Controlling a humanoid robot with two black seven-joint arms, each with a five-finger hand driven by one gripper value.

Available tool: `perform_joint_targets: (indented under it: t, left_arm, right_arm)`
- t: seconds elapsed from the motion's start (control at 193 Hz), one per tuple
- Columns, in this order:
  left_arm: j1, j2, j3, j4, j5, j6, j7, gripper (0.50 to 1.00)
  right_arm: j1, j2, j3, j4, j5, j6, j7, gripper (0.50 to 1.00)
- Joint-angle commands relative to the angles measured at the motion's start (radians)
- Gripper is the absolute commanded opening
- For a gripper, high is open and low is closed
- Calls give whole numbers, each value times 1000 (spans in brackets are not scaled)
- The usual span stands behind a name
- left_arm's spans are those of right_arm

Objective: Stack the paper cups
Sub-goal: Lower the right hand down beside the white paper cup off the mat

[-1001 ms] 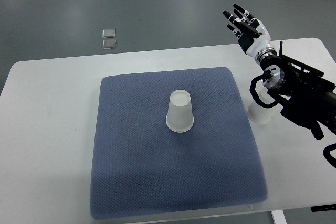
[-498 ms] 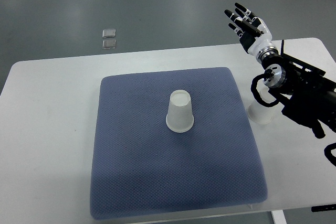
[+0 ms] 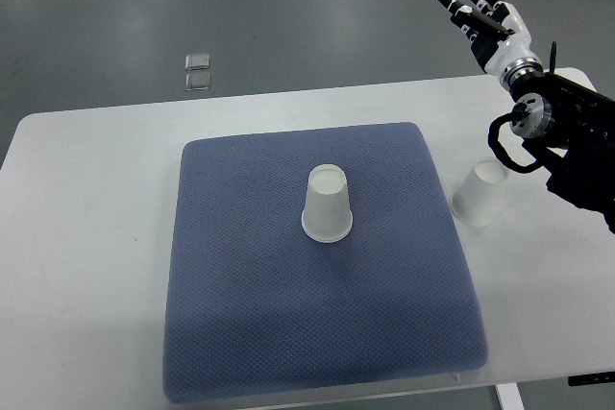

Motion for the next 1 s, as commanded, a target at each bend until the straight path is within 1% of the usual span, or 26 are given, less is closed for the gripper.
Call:
perform_joint_targets:
  t: [0.0, 0.15, 0.228, 0.29, 0.316, 0.322, 0.327, 0.332, 0.337, 0.348, 0.353, 0.368, 0.373, 0.384, 0.436, 0.482, 0.555, 0.654, 0.768, 0.851, 0.996]
  left_arm:
    - [0, 0, 0, 0, 0, 0, 0, 1000]
    - [0, 0, 0, 0, 0, 0, 0, 1000]
    - [0, 0, 0, 0, 0, 0, 0, 1000]
    - [0, 0, 0, 0, 0, 0, 0, 1000]
    - [0, 0, 0, 0, 0, 0, 0, 1000]
    - [0, 0, 0, 0, 0, 0, 0, 1000]
    - [0, 0, 0, 0, 0, 0, 0, 1000]
    - [0, 0, 0, 0, 0, 0, 0, 1000]
    - [0, 0, 0, 0, 0, 0, 0, 1000]
    - [0, 0, 0, 0, 0, 0, 0, 1000]
    - [0, 0, 0, 0, 1, 0, 0, 1000]
    - [0, 0, 0, 0, 0, 0, 0, 1000]
    - [0, 0, 0, 0, 1, 0, 0, 1000]
    - [0, 0, 0, 0, 0, 0, 0, 1000]
    - [0, 0, 0, 0, 0, 0, 0, 1000]
    - [0, 0, 0, 0, 0, 0, 0, 1000]
    - [0, 0, 0, 0, 0, 0, 0, 1000]
    - [0, 0, 0, 0, 0, 0, 0, 1000]
    - [0, 0, 0, 0, 0, 0, 0, 1000]
    - [0, 0, 0, 0, 0, 0, 0, 1000]
    - [0, 0, 0, 0, 1, 0, 0, 1000]
  right_arm:
    - [12, -46, -10, 14, -166, 10, -4, 917]
    - [29, -174, -59, 99, -475, 51, -4, 917]
    - [48, -252, -84, 130, -597, 102, -4, 917]
    - [57, -323, -110, 157, -689, 188, -4, 917]
    - [60, -359, -122, 174, -741, 243, -4, 917]
    - [60, -359, -122, 174, -741, 243, -4, 917]
    - [61, -372, -124, 177, -759, 263, -4, 917]
    - [61, -372, -124, 177, -759, 263, -4, 917]
    - [61, -385, -127, 182, -777, 283, -4, 917]
    - [61, -385, -127, 182, -778, 283, -4, 917]
    - [61, -398, -128, 186, -794, 301, -4, 917]
    - [63, -408, -130, 192, -816, 318, -3, 917]
    - [64, -421, -130, 195, -833, 338, 0, 917]
    - [64, -431, -131, 200, -853, 353, 3, 917]
    - [66, -482, -130, 222, -945, 416, 8, 917]
    - [69, -517, -130, 243, -1008, 444, 11, 917]
    - [86, -566, -133, 288, -1083, 458, 25, 917]
    - [86, -632, -167, 395, -1210, 459, 33, 917]
    - [86, -674, -208, 508, -1382, 432, 36, 917]
    - [87, -671, -210, 538, -1491, 371, 36, 915]
    - [86, -637, -217, 541, -1592, 337, 36, 917]
